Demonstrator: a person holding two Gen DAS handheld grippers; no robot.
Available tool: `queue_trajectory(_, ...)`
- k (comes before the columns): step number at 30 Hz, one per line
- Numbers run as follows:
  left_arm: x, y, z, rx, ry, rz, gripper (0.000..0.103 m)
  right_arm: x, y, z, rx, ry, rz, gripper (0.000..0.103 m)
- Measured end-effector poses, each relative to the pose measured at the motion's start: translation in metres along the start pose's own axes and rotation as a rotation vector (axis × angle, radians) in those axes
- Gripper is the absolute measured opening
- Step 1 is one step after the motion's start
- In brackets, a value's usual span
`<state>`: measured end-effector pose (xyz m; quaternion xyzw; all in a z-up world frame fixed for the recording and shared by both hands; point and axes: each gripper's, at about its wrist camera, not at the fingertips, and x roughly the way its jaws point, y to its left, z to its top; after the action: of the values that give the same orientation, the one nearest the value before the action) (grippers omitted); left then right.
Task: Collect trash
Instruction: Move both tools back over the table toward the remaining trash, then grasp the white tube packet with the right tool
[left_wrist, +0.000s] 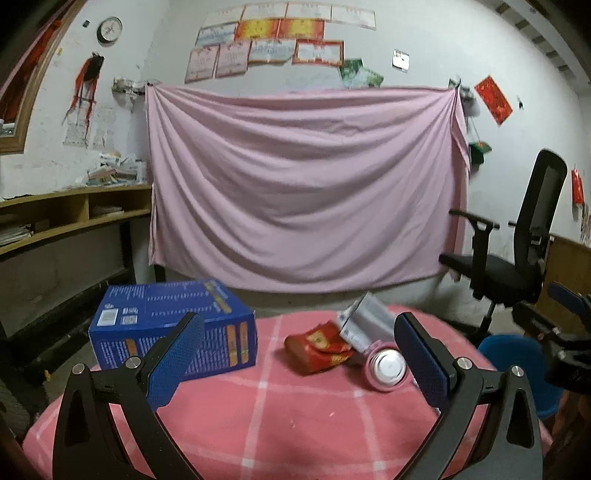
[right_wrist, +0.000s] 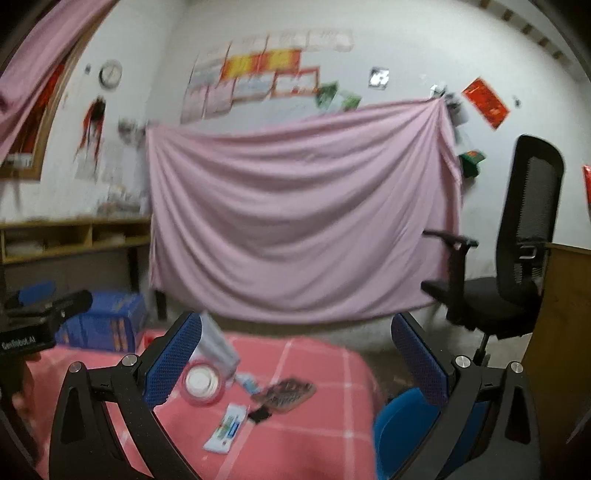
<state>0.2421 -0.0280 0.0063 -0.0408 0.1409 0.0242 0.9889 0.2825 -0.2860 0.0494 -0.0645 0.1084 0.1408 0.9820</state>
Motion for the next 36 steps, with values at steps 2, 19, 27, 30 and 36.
queue_trajectory(2, 0.006, 0.003, -0.004, 0.005, 0.032, -0.003, 0.101, 0.012, 0.009, -0.004, -0.033, 0.069, 0.019, 0.103)
queue_trajectory(19, 0.084, -0.002, -0.016, -0.040, 0.402, -0.195, 0.067, 0.079, 0.020, -0.044, 0.061, 0.555, 0.219, 0.058)
queue_trajectory(27, 0.119, -0.013, -0.016, -0.084, 0.547, -0.302, 0.041, 0.092, 0.038, -0.059, -0.006, 0.684, 0.246, 0.046)
queue_trajectory(30, 0.128, -0.019, -0.015, -0.086, 0.586, -0.334, 0.038, 0.095, 0.035, -0.062, 0.014, 0.704, 0.257, 0.041)
queue_trajectory(36, 0.143, -0.025, -0.014, -0.114, 0.630, -0.387, 0.037, 0.094, 0.024, -0.064, 0.039, 0.713, 0.261, 0.019)
